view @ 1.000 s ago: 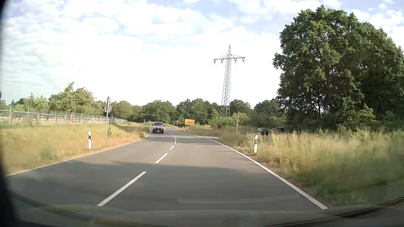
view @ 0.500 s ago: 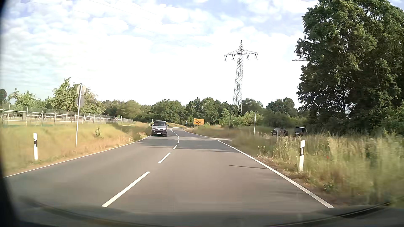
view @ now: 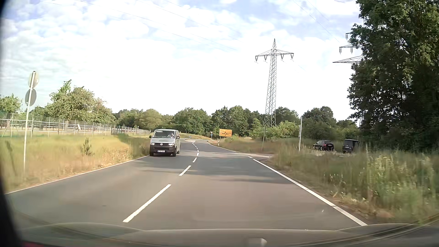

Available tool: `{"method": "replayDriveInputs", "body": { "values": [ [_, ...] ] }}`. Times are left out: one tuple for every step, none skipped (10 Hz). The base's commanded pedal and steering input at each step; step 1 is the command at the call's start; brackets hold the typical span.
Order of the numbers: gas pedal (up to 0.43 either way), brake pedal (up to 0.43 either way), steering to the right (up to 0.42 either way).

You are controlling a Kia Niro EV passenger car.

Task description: Follow the waypoints while adhering to traffic rules and regulations

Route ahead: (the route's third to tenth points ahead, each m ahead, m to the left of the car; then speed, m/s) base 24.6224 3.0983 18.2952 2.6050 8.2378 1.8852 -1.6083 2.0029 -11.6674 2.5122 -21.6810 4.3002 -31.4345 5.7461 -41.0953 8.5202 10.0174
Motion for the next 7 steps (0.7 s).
{"method": "replayDriveInputs", "body": {
  "values": [
    [0.000, 0.030, -0.030],
    [0.000, 0.030, -0.029],
    [0.000, 0.030, -0.027],
    [0.000, 0.030, -0.026],
    [0.000, 0.030, -0.026],
    [0.000, 0.030, -0.024],
    [0.000, 0.030, -0.022]
  ]
}}
